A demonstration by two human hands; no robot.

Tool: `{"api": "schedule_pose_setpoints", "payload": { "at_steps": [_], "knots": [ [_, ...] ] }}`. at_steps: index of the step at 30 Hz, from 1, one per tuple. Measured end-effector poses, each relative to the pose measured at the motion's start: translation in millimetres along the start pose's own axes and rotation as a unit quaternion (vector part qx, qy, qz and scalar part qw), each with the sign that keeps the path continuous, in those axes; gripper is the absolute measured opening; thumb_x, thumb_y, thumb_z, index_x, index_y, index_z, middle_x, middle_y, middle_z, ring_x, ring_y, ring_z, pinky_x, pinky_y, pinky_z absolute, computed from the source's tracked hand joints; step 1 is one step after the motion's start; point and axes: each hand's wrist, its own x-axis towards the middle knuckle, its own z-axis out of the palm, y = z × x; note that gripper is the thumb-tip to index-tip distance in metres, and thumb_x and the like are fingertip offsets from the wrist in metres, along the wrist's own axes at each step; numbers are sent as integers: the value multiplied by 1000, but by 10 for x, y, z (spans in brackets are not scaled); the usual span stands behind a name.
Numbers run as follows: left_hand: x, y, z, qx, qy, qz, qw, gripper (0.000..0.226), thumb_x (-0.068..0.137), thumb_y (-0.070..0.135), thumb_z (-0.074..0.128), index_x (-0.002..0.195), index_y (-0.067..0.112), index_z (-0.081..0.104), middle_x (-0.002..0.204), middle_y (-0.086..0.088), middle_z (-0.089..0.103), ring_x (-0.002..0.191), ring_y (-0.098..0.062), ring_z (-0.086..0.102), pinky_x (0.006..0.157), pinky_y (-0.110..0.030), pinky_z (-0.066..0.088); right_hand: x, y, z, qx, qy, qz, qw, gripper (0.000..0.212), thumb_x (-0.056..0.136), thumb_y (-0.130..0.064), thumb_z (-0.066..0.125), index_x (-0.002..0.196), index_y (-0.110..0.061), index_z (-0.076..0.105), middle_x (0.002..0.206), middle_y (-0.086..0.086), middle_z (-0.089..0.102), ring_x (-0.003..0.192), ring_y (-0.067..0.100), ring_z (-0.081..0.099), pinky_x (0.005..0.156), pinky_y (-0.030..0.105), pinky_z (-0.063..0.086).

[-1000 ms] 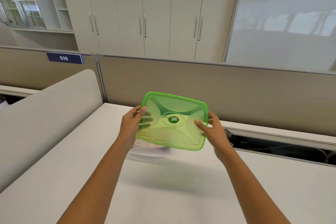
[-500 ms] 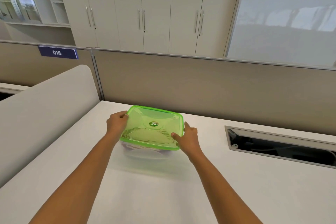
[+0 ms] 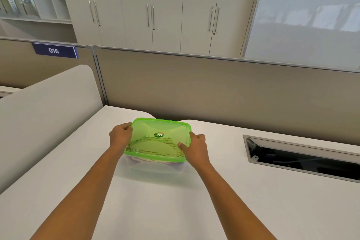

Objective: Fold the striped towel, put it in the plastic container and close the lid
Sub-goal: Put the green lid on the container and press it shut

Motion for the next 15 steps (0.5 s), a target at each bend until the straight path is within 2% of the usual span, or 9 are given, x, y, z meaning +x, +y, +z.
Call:
{"api": "schedule_pose_setpoints", "payload": {
  "at_steps": [10,15],
  "knots": [
    [86,-74,10,-36,-2,-33,999,30,89,18,56,114,7,67,126,-12,64,121,-30,52,104,-35,38,79,45,30,-2,20,-2,1000,60,90,-29,60,141,-7,38,137,12,38,124,31,46,103,36,38],
    [137,-62,-14,-91,-40,-98,990,35,87,23,57,118,9,64,126,-16,61,118,-34,52,103,-40,43,159,62,37,48,88,23,995,33,92,-23,55,123,-11,53,123,11,54,109,25,56,89,32,43]
  ]
}}
